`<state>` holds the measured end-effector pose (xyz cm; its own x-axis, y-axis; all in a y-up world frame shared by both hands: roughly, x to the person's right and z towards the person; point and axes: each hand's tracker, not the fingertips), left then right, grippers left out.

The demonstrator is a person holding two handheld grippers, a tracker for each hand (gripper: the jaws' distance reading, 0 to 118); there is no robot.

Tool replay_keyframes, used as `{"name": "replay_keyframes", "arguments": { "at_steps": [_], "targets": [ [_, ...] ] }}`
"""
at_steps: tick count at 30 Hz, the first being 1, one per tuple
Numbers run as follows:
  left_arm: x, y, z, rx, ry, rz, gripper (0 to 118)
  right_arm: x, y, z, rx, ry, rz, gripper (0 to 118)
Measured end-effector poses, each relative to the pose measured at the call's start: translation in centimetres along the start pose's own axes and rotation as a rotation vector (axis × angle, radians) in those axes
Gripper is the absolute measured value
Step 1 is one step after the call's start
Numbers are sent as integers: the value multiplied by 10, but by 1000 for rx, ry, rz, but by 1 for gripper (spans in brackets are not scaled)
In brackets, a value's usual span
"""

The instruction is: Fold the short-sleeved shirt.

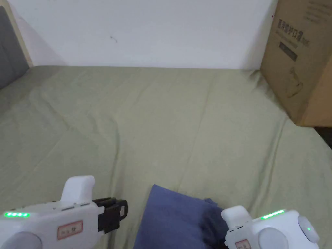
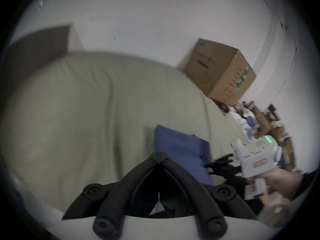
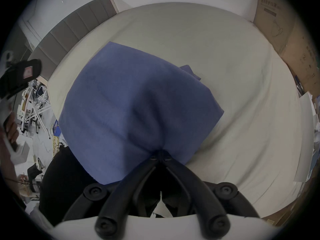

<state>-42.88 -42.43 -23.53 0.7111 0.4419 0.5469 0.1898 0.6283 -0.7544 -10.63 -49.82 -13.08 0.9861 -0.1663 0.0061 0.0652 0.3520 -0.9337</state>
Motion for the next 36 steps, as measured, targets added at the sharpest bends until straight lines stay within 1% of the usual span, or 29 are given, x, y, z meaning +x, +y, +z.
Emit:
{"name": "replay_keyframes", "arguments": {
  "at_steps": [2,3,4,5,6,7,8,10,12,13,14,15,17,19,21,22,23,24,25,27,29,32,34,36],
  "targets": [
    [-22,18,-21,-129,-164,135,0,4,-1,2,-4,16,0,0],
    [-33,24,-31,-189,-239,195,5,4,-2,3,-3,21,2,0],
    [-44,29,-42,-220,-306,255,37,4,-3,3,0,23,6,0],
    [-54,32,-54,-270,-355,295,75,3,-5,3,5,23,11,0],
    [-56,33,-63,-299,-334,299,110,2,-6,3,10,22,16,0],
    [-57,34,-74,-323,-303,294,116,2,-7,4,15,19,22,0],
    [-62,34,-81,-330,-322,288,116,1,-8,4,19,16,30,0],
    [-57,33,-99,-384,-342,361,116,0,-8,3,24,11,43,0],
    [-46,24,-120,-492,-452,452,116,-1,-9,3,27,7,54,0],
    [-37,16,-131,-544,-517,477,118,-1,-9,2,28,6,59,0],
    [-48,9,-154,-617,-556,476,118,-1,-9,2,29,6,63,0],
    [-43,4,-166,-668,-536,437,118,0,-9,2,28,8,66,0],
    [-29,3,-170,-588,-486,283,118,3,-10,0,30,17,68,0],
    [-15,3,-162,-576,-489,281,118,6,-11,0,35,30,50,0],
    [-10,6,-156,-575,-443,277,118,9,-13,0,43,43,34,0],
    [-10,6,-150,-556,-417,273,112,10,-14,1,49,48,32,0],
    [-10,7,-144,-523,-359,248,92,11,-15,2,56,52,31,0],
    [-8,8,-140,-502,-303,224,51,11,-17,3,62,55,30,0],
    [-6,8,-138,-502,-314,229,38,12,-18,4,79,70,27,0],
    [5,8,-134,-517,-280,204,38,10,-21,7,87,64,24,0],
    [16,11,-128,-481,-244,143,38,5,-24,12,117,44,30,0],
    [23,21,-109,-438,-215,96,37,-3,-26,26,184,4,52,0],
    [19,33,-87,-410,-189,52,37,-6,-28,37,212,-2,47,0],
    [2,49,-57,-383,-115,-31,37,-8,-27,47,231,0,25,0]
  ]
}}
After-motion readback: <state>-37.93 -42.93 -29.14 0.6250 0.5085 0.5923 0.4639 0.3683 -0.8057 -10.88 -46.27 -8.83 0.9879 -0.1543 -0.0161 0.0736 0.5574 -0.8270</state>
